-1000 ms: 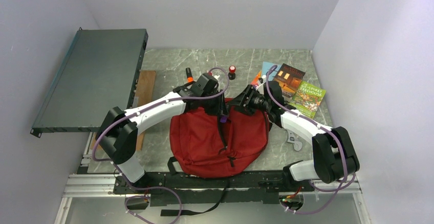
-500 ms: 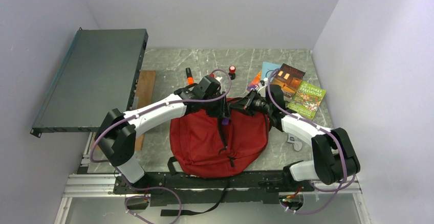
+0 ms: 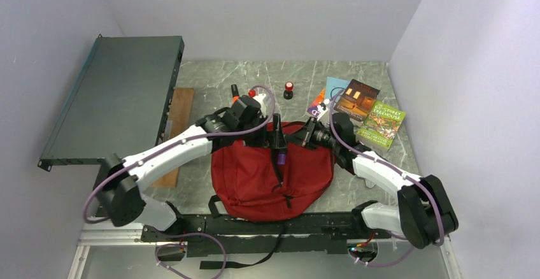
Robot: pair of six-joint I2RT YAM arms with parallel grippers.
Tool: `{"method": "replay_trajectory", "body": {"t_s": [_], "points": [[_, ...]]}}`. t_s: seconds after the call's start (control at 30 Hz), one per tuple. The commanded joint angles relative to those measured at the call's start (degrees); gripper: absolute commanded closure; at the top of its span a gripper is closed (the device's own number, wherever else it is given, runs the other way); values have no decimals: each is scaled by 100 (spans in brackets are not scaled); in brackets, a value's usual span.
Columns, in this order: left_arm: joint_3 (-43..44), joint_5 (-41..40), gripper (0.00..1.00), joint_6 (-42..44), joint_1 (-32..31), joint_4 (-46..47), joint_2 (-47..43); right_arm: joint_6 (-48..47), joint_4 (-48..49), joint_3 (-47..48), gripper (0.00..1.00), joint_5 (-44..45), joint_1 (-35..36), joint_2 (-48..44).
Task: Pack the student bag
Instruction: Place the stationery in the student bag.
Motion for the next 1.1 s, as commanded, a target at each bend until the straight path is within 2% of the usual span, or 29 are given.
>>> {"method": "replay_trajectory", "body": {"t_s": [0.0,0.13,0.27,0.4,0.57,0.7,0.77,0.9,0.97,1.07], "points": [[48,-440,1,363,-14,-345,-854,-1145,-146,39,100,886,477,-374],[-19,-867,0,442,-9,-561,-1356,-1793,-541,182,100,1942,1128,-353],[-64,-941,0,436,-8,-705,-1708,-1816,-352,98,100,2111,1338,-104],[-114,-1254,0,443,-5,-766,-1908,-1491,-114,157,100,1667,1355,265],[-134,-1338,0,442,0,-821,-2049,-114,1177,-66,100,562,1360,1026],[-86,-1320,0,384,11,-807,-2169,777,2265,-219,100,164,1392,1615],[-101,-1306,0,370,7,-758,-2231,987,2485,-231,91,129,1395,1875],[-55,-1307,0,366,5,-791,-2266,1034,2613,-263,82,92,1395,2182],[-16,-1313,0,373,10,-828,-2279,844,2249,-250,73,218,1370,2062],[-41,-1376,0,386,9,-834,-2301,478,1574,-150,66,391,1304,1786]]}}
